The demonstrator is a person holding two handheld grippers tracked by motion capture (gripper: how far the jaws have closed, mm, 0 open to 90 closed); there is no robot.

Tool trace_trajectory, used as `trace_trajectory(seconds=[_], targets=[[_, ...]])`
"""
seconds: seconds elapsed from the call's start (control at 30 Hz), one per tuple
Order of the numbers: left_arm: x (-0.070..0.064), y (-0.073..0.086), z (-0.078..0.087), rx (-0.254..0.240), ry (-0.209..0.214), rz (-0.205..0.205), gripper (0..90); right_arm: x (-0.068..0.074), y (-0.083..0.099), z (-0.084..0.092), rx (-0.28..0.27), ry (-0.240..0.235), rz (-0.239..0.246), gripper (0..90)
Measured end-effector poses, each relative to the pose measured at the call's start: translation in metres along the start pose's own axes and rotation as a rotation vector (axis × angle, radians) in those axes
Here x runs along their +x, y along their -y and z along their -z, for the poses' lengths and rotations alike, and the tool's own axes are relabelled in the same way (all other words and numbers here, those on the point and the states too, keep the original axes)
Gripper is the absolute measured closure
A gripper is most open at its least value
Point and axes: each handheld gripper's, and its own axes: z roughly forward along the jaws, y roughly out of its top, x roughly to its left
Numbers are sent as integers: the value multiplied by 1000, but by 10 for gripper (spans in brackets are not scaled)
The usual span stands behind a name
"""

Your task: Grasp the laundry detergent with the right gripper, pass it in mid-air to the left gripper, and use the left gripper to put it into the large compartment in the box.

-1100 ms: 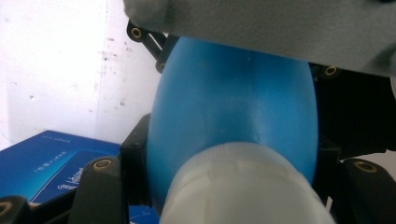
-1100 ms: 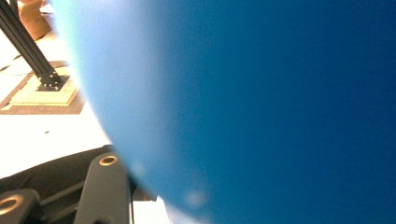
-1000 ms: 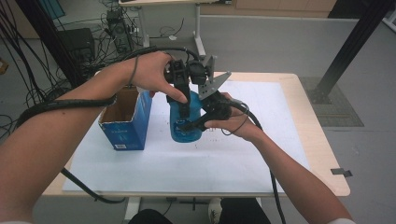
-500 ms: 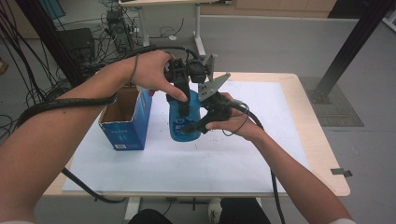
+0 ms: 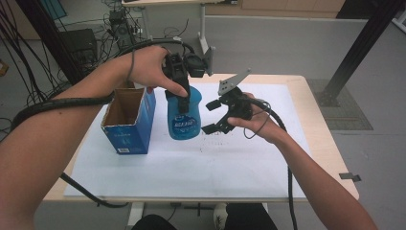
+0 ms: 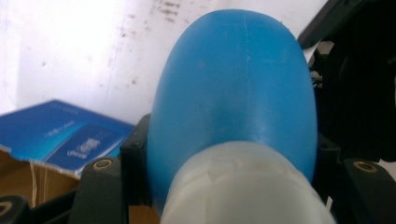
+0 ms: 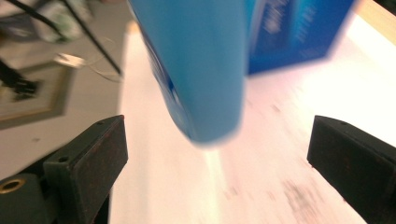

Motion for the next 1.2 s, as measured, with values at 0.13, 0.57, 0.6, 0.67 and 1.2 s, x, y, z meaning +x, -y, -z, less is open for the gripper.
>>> trace_trajectory(seconds=[0.13,0.57,0.6,0.67,1.2], targets=[[6,4,10,-3,-11,80,376,-1,5,15,80,73,-16,37],[33,27,62,-45,-34,431,376,-16,31,63,293,259,-118,39],[36,30,67,-50,-33,464,376,-17,32,65,297,260,-127,40],[41,35,75,-61,-32,520,376,-19,34,72,309,273,-133,40],[82,88,131,-120,-54,989,377,-20,34,103,403,295,-150,44]])
